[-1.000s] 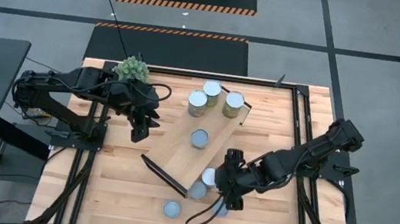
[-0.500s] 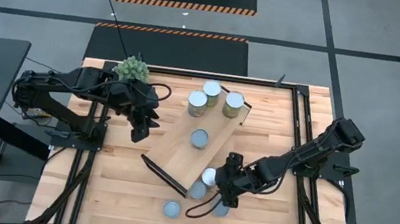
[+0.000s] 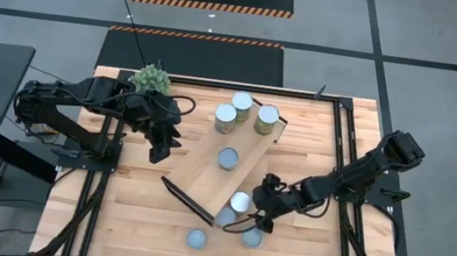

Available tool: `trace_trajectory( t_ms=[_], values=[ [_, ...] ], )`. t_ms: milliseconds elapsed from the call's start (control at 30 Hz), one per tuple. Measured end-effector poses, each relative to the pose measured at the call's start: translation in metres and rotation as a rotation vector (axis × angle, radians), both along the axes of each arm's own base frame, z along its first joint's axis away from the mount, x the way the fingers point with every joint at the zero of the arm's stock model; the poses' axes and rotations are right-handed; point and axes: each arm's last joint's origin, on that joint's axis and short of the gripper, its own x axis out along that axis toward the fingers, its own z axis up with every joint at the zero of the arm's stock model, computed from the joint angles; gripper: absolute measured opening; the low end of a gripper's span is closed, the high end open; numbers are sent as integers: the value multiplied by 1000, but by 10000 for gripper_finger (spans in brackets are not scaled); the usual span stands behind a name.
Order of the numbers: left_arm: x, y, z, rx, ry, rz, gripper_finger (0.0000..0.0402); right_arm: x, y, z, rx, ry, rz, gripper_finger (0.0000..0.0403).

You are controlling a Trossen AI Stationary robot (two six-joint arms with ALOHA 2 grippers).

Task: Pick and place cans onto a shelf
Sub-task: Put the canned peas on the shelf

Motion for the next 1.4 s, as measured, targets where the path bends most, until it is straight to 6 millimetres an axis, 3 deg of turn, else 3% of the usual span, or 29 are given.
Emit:
trace_trajectory(
  t_ms=[167,467,667,1100,1400],
  values=[
    [0,0,0,-4,-2,5,146,2,-16,-12,8,-96,16,399],
    [0,0,0,-12,-1,16,146,6,-28,-15,-14,-184,158,399],
    [0,0,0,-9,-2,18,146,10,-36,-17,-41,-194,138,398],
    [0,0,0,-29,-1,43,146,16,-25,-37,15,-189,99,398],
    [0,0,0,-49,-3,62,146,20,-24,-47,-16,-327,70,398]
  ],
)
